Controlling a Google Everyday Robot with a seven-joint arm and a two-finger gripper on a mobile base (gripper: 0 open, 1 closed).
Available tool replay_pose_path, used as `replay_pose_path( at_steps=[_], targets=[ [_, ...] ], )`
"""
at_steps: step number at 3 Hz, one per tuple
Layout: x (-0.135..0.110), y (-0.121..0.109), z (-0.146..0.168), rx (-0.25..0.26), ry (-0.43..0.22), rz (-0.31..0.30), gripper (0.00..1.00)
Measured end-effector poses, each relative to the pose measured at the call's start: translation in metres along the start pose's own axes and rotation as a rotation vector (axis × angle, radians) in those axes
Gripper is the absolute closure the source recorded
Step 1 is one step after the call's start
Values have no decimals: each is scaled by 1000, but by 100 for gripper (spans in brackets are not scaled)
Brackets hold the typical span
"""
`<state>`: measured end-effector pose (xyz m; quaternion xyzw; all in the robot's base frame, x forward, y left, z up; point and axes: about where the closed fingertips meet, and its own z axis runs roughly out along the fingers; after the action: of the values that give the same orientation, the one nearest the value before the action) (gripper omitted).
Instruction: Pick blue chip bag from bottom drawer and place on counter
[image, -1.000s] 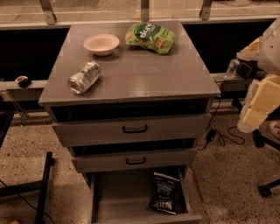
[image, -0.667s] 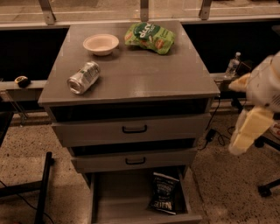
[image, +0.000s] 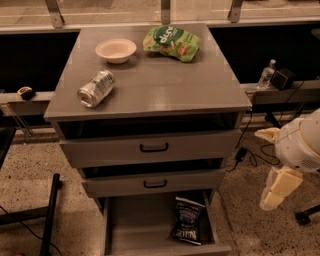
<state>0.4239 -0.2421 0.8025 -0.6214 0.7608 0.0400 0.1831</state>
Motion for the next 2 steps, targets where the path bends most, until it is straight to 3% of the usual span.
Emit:
replay_pose_path(
  at_steps=[1,2],
  targets=[
    [5,0,3,5,9,-7,0],
    [0,-4,30,38,-132,-15,0]
  ],
)
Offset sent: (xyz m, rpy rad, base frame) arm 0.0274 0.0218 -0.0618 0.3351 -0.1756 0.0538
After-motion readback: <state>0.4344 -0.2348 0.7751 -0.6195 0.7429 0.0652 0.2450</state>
